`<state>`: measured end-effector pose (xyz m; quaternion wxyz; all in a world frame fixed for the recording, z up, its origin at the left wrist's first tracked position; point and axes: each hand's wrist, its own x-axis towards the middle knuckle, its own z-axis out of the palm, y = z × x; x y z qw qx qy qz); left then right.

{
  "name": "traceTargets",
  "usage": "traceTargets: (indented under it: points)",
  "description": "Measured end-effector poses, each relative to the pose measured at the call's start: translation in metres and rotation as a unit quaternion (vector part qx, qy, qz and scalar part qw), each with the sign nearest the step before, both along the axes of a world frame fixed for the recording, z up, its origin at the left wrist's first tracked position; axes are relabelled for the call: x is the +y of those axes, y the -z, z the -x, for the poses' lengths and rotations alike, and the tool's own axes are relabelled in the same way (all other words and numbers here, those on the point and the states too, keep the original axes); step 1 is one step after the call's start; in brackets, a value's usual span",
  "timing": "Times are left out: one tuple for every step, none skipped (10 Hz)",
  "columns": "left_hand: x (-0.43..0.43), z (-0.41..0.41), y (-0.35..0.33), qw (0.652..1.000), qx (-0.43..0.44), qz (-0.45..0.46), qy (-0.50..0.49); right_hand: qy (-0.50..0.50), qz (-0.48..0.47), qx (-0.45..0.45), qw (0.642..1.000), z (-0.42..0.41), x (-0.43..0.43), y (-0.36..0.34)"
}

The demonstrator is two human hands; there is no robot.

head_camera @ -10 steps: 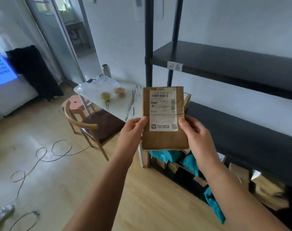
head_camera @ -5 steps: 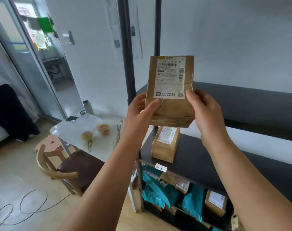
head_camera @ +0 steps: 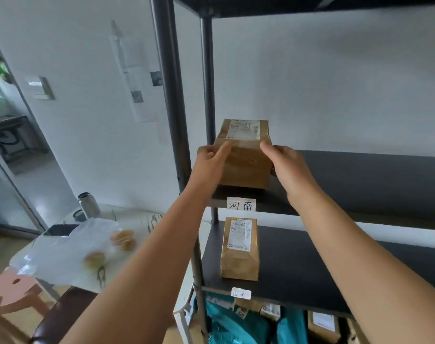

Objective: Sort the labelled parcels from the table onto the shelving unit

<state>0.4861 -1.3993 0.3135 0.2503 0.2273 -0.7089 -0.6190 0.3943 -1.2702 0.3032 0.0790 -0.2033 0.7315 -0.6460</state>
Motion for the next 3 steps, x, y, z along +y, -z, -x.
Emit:
traceTargets:
  points:
    - [-0.008,0.006,0.008,1.000,-0.013,0.002,0.019,0.024,-0.005,-0.007,1.000,-0.001,-0.006,0.004]
    - [-0.014,0.010,0.015,1.000,-0.004,0.008,0.030,0.044,-0.011,0.004,0.999,-0.004,-0.010,0.006]
    - [-0.014,0.010,0.022,0.999,0.014,0.042,0.030,0.081,-0.035,0.023,0.996,-0.008,-0.014,0.008]
